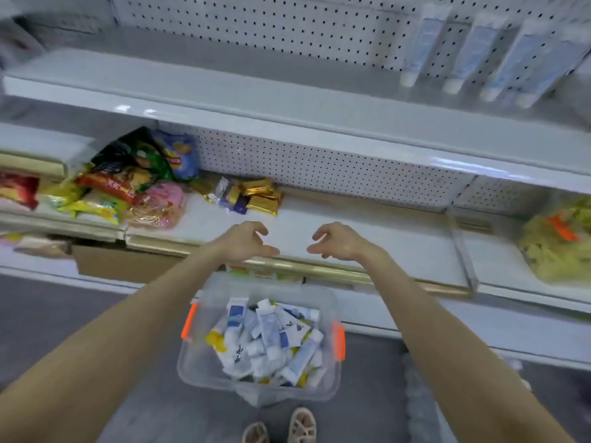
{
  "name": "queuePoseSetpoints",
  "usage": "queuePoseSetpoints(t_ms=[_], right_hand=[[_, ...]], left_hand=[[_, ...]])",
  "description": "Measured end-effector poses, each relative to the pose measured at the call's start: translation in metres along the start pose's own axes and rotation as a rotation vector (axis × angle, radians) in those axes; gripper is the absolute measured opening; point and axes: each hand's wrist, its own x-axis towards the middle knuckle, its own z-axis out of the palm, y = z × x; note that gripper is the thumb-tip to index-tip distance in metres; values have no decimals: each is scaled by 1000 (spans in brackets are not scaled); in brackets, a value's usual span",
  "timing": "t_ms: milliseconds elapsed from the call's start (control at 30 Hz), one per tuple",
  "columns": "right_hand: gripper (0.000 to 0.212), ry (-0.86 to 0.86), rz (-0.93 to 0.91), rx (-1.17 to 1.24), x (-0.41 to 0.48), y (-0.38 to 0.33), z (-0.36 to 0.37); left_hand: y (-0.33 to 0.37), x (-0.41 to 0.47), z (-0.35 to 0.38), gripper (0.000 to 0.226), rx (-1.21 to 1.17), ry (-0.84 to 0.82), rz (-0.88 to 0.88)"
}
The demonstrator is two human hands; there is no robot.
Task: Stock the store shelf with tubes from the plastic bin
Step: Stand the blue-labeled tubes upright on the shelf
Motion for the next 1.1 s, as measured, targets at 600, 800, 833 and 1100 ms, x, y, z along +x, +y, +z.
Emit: queuePoseSetpoints(t_ms=[600, 800, 833, 1100], right_hand=[[21, -198, 422, 151, 76, 150, 220], [19, -175, 527, 200, 76, 180, 258], [33, -169, 568, 213, 75, 182, 261], [65, -125, 814, 224, 77, 194, 299]], left_hand=[[-193, 46, 186, 64, -249, -11, -572], [-227, 67, 210, 76, -242, 27, -697], [-230, 71, 212, 75, -242, 28, -697], [-254, 93, 229, 63, -161, 56, -700]])
